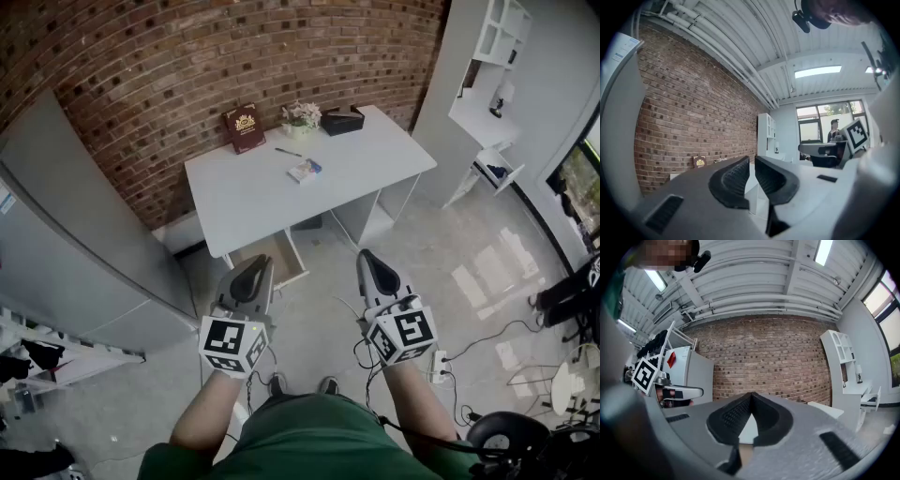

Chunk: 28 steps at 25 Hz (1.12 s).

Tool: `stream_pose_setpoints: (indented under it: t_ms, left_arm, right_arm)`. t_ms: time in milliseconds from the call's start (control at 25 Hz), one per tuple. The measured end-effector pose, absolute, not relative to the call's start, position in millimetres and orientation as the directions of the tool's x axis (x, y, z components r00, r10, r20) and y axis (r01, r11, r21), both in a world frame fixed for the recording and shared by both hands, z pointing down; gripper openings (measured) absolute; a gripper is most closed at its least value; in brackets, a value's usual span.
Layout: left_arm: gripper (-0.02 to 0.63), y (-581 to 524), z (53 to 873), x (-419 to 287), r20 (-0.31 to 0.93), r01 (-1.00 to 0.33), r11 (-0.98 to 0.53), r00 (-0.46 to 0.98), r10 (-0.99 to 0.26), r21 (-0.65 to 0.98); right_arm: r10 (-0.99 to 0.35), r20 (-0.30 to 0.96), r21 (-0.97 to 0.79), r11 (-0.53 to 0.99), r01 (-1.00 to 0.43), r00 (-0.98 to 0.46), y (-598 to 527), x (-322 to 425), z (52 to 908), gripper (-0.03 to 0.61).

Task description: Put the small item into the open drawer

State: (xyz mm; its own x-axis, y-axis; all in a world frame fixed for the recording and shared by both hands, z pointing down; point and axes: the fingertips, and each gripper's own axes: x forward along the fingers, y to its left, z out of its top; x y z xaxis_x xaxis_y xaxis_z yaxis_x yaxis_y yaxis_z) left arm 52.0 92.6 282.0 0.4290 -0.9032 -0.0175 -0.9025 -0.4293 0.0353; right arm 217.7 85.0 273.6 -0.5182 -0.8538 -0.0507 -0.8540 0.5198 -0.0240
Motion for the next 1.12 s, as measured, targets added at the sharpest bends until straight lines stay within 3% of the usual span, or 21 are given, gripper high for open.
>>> stream_pose_setpoints:
  t_ms: [360,1120]
  left_arm:
    - [0.034,74,297,44,0.008,-0.900,-0.433,0.434,-0.901,0.052]
    - [0.034,75,303,135,0.047,-0.929,-0.369,0.369,-0.928,0.003]
  right_arm:
    - [-0.858,0.014,-0.014,0.513,-0.858,-0.513,76,210,297,-0.003]
    - [-0.814,0.013,-0.018,0.580,-0.814,-0.581,65,299,308,0.002]
